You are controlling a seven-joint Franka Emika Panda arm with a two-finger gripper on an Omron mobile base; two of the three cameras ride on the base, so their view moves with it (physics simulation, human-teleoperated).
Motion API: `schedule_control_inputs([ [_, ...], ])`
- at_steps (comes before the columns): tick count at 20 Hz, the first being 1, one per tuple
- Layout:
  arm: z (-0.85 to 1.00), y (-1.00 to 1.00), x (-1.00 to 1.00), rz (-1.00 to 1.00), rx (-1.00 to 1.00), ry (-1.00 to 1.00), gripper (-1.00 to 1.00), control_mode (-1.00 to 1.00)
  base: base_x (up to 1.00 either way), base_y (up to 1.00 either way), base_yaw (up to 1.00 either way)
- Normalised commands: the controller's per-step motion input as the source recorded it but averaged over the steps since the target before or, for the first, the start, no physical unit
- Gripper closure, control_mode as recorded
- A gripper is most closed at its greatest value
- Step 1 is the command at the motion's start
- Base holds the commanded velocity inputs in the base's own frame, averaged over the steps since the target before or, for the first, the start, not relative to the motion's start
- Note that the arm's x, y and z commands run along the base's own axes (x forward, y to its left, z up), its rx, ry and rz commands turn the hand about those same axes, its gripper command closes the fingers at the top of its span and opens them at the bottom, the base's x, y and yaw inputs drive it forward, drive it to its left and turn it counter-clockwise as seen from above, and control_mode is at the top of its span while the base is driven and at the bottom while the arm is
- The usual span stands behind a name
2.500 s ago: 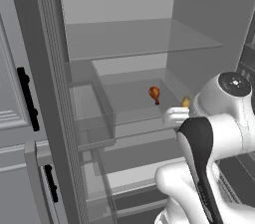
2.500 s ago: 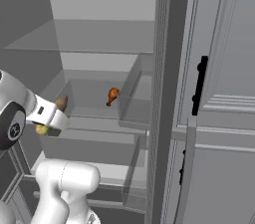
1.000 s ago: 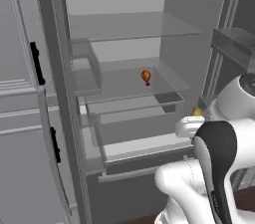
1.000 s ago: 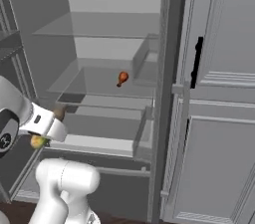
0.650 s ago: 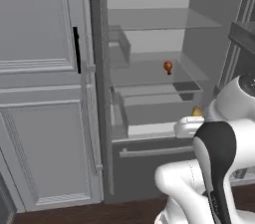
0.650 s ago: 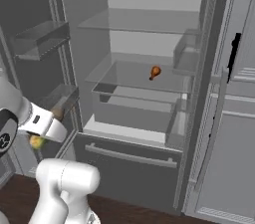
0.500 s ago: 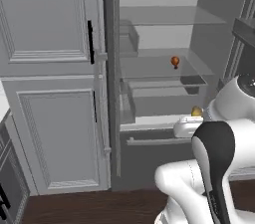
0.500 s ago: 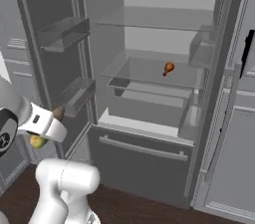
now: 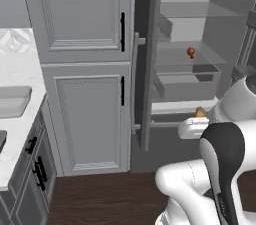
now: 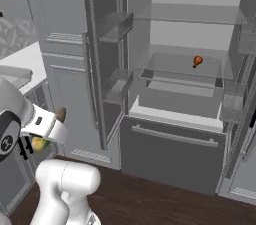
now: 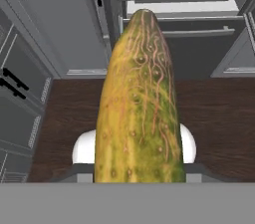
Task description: Place one cucumber and one chicken drumstick in each tupperware on the nearby counter, to pack two identical lunches.
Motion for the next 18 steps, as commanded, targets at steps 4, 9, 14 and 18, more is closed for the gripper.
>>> schedule_control_inputs([
  [4,0.0,0.0,0.0,0.0,0.0,0.0,1.0,1.0,0.06,0.95,-0.35],
  [9,0.0,0.0,0.0,0.0,0.0,0.0,1.0,1.0,0.12,0.68,-0.21],
  [14,0.0,0.0,0.0,0.0,0.0,0.0,1.0,1.0,0.4,0.43,-0.01],
  [18,0.0,0.0,0.0,0.0,0.0,0.0,1.0,1.0,0.71,0.44,0.0],
])
